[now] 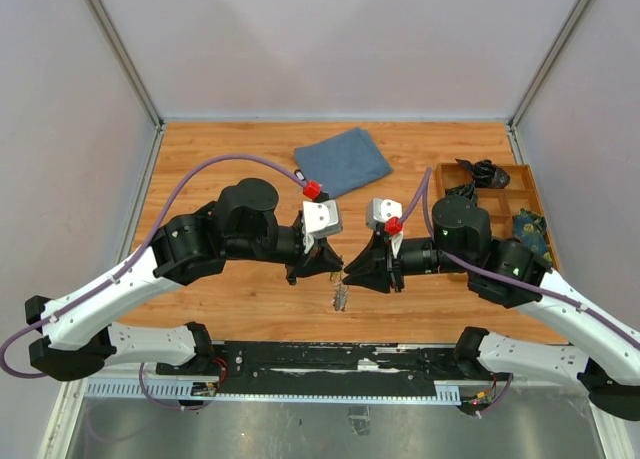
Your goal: Put the keys on the keyring
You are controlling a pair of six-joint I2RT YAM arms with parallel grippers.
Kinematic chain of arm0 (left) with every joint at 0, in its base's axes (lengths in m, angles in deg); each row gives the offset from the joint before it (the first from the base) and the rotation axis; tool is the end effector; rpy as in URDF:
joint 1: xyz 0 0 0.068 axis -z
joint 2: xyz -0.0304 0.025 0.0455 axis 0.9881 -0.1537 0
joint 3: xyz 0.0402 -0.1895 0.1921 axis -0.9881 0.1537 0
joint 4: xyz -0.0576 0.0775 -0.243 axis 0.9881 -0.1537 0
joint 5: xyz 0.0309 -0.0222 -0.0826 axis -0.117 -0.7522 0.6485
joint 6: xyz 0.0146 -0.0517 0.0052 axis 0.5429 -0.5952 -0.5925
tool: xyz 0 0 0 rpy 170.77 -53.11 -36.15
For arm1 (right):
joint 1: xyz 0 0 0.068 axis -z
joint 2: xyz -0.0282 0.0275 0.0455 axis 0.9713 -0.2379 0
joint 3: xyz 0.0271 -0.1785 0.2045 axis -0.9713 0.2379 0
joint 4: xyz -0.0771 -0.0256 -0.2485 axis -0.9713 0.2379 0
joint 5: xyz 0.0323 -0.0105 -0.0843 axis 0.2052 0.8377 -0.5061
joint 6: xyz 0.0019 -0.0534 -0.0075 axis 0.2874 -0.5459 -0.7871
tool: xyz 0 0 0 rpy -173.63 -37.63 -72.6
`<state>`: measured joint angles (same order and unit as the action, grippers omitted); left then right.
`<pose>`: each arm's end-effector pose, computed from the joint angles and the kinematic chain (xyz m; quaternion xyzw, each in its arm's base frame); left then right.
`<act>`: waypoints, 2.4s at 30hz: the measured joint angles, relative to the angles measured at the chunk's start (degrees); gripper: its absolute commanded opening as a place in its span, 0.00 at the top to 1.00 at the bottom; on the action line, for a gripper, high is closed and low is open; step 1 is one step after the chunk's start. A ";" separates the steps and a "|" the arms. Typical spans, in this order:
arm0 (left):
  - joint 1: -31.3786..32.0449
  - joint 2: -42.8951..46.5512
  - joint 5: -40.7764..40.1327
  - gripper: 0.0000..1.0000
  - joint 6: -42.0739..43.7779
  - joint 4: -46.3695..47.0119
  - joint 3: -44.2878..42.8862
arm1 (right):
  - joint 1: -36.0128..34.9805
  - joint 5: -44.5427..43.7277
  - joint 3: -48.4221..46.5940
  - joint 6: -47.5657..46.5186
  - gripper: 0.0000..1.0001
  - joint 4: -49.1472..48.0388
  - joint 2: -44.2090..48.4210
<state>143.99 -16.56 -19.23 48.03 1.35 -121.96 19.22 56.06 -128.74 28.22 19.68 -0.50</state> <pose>0.0879 -0.1977 0.4358 0.5365 0.6334 -0.3865 0.4019 0.0814 0.1602 0.4179 -0.5008 0.5799 0.4826 0.4243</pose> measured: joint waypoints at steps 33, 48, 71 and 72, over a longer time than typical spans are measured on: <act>0.00 2.10 2.97 0.99 -0.13 0.59 0.00 | 0.17 1.90 1.62 -1.73 0.70 -3.54 4.02; 0.00 2.10 4.44 1.00 -0.11 0.59 0.00 | 0.17 -0.22 3.06 -4.48 0.65 -4.37 3.34; 0.00 2.03 5.14 0.99 -0.07 0.57 0.00 | 0.17 4.87 3.04 -1.64 0.99 -7.80 1.25; 0.00 2.03 5.25 0.99 -0.07 0.55 0.00 | 0.17 4.90 3.02 -1.55 1.00 -7.80 1.16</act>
<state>143.99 -14.53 -13.99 47.96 1.89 -121.96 19.40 60.96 -125.73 26.67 11.88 0.66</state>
